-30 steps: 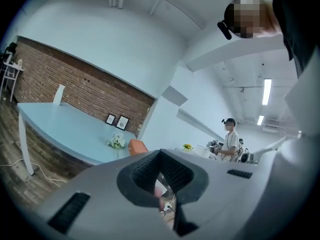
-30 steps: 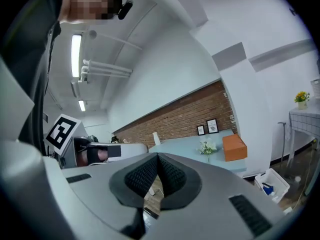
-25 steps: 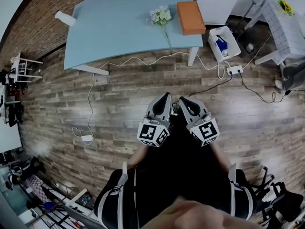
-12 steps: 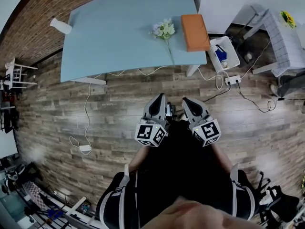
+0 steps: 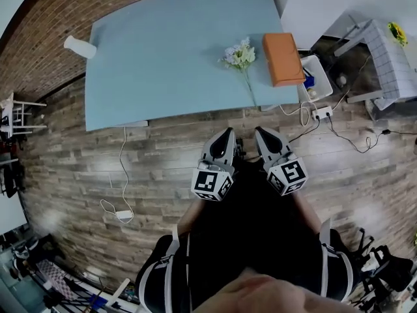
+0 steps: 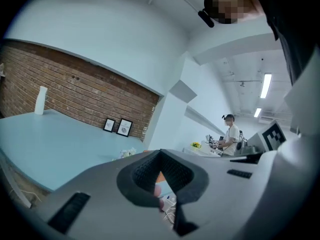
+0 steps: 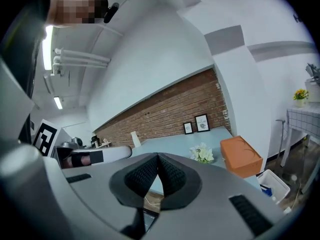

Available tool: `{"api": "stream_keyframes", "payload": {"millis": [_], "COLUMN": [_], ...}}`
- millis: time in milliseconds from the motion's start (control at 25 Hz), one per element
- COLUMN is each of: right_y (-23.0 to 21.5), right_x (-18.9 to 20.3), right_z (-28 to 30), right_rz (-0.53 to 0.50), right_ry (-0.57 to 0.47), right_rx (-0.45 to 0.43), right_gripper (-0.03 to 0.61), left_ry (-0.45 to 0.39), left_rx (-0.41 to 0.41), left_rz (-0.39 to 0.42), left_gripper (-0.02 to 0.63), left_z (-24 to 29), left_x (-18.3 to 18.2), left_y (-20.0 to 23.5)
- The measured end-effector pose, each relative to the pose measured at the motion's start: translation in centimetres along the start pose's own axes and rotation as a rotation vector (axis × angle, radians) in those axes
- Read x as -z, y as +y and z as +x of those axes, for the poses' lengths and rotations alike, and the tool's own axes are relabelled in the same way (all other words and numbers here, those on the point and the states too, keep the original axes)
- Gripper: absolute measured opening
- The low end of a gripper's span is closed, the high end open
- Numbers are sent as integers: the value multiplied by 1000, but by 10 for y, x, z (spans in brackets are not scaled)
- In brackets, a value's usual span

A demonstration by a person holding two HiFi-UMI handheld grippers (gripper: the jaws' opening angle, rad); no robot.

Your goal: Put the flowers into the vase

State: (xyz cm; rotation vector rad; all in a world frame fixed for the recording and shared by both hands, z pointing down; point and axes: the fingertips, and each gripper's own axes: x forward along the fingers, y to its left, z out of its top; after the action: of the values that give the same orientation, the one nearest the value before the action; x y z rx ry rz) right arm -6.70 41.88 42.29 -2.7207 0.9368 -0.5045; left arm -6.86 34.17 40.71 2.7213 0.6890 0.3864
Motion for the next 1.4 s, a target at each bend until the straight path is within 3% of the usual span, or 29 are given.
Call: {"api": "stream_keyframes", "payload": {"millis": [160,360,520,720,920,1200,1400], "right_y": [-11,-38,-60,-100,-134,-174,-182], "right_x": [-8,-16,-27,-55,-71,-75,-80], "right_z": [16,30,54,71,94,107,125], "right_rz": [23,15,-12,8,-1,36,32], "right_ry": [-14,-16,-24,-66,-71,-28,-21], "right_rx": [58,101,58,15,-22,-75,-77], "right_gripper": [18,18,18,18,18,18,18], "left_ry": [29,44,24,-1,2,18,3], "left_rx": [42,67,-3,-56,-103,-235,-259], "left_rz": [-26,22,40,-35,-8,-46,-58], "left_gripper": [29,29,29,29,29,29,29], "left_z": [22,54,84,127,165,196,205], "left_x": [0,-4,-13,-26,-38,-38,-48], "left_y": [18,23,34,33,37,49,71]}}
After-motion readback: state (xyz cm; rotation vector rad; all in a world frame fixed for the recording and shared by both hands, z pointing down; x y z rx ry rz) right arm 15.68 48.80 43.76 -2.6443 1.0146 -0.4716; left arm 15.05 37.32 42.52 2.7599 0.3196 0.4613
